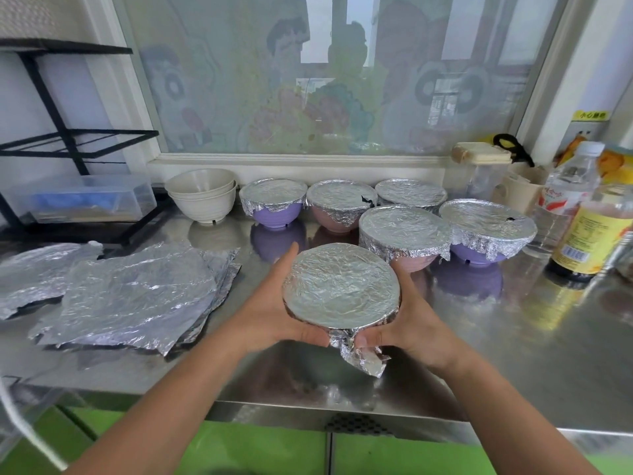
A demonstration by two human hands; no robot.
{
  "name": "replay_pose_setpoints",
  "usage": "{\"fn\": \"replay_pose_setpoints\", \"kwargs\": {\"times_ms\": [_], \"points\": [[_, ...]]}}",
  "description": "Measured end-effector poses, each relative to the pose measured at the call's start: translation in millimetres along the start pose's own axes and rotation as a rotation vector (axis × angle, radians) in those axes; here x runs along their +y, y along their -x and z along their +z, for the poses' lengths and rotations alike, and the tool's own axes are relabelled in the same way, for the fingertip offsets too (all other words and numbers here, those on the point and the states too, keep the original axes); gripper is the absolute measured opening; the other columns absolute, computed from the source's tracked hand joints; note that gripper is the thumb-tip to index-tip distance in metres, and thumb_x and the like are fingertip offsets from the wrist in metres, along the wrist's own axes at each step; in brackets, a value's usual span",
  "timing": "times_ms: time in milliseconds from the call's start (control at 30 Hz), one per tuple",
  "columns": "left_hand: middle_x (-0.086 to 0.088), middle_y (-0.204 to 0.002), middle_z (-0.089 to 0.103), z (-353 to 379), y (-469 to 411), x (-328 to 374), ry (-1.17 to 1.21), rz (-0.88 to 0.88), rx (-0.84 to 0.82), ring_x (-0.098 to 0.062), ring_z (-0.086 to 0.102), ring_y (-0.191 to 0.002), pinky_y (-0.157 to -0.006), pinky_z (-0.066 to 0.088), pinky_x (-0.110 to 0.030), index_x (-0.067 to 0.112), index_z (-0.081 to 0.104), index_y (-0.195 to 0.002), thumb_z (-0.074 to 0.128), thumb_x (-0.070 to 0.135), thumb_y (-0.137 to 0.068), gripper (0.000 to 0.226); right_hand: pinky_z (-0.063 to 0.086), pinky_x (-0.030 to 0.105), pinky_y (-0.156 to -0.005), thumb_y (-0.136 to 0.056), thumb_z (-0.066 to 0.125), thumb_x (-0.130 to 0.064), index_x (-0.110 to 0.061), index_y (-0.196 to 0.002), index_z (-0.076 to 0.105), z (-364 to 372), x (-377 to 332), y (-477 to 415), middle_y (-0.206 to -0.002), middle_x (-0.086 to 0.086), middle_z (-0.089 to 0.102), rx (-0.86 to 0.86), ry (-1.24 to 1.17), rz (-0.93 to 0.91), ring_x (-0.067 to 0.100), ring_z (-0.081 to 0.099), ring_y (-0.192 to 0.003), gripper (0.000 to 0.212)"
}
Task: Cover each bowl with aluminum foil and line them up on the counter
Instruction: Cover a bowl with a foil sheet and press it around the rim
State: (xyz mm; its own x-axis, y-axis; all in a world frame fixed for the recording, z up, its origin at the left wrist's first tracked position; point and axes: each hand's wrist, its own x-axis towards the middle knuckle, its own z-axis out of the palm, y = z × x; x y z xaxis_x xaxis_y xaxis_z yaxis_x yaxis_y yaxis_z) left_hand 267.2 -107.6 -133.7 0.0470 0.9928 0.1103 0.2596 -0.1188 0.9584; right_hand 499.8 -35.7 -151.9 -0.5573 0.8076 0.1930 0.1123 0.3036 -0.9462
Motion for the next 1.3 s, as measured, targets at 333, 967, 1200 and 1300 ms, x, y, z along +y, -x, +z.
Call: {"fn": "replay_pose_setpoints", "kwargs": {"times_ms": [333, 967, 1200, 1300], "points": [[0.02, -0.15, 0.029, 1.8, 1.0, -17.8, 0.172, -0.032, 0.066, 0.009, 0.043, -0.126, -0.095, 0.047, -0.019, 0.032, -0.016, -0.151, 0.098, 0.043, -0.018, 0.175, 0.042, 0.014, -0.098, -0.038, 0.098, -0.036, -0.033, -0.139, 0.033, -0.3, -2.0, 3.3, -0.129, -0.015, 0.061, -0.055, -0.08, -0.011, 0.007, 0.053, -0.126, 0.12], [0.012, -0.139, 0.042, 8.4, -0.7, -23.9, 0.163, 0.033, 0.086, 0.001, 0.047, -0.126, -0.093, 0.046, -0.018, 0.028, 0.019, -0.144, 0.098, 0.045, -0.023, 0.146, 0.052, 0.026, -0.089, -0.046, 0.098, -0.032, -0.018, -0.143, 0.033, 7.6, 6.6, -4.9, -0.134, 0.006, 0.055, -0.009, -0.012, -0.017, 0.021, 0.056, -0.123, 0.117], [0.001, -0.143, 0.04, 10.4, 2.3, -28.1, 0.074, -0.007, 0.101, -0.008, 0.045, -0.13, -0.106, 0.043, -0.033, 0.021, 0.02, -0.143, 0.097, 0.051, -0.026, 0.143, 0.051, 0.035, -0.097, -0.044, 0.097, -0.026, -0.02, -0.148, 0.021, 6.9, 8.0, -2.9, -0.138, 0.002, 0.052, -0.006, -0.004, -0.019, 0.014, 0.052, -0.127, 0.129], [0.021, -0.144, 0.031, 4.9, 2.1, -25.2, 0.105, -0.009, 0.08, 0.003, 0.042, -0.126, -0.094, 0.045, -0.014, 0.026, 0.008, -0.149, 0.098, 0.034, -0.027, 0.153, 0.04, 0.012, -0.098, -0.045, 0.098, -0.011, -0.02, -0.153, 0.002, 6.4, 11.2, 0.0, -0.142, -0.003, 0.047, -0.037, 0.004, -0.018, -0.002, 0.051, -0.124, 0.145]]}}
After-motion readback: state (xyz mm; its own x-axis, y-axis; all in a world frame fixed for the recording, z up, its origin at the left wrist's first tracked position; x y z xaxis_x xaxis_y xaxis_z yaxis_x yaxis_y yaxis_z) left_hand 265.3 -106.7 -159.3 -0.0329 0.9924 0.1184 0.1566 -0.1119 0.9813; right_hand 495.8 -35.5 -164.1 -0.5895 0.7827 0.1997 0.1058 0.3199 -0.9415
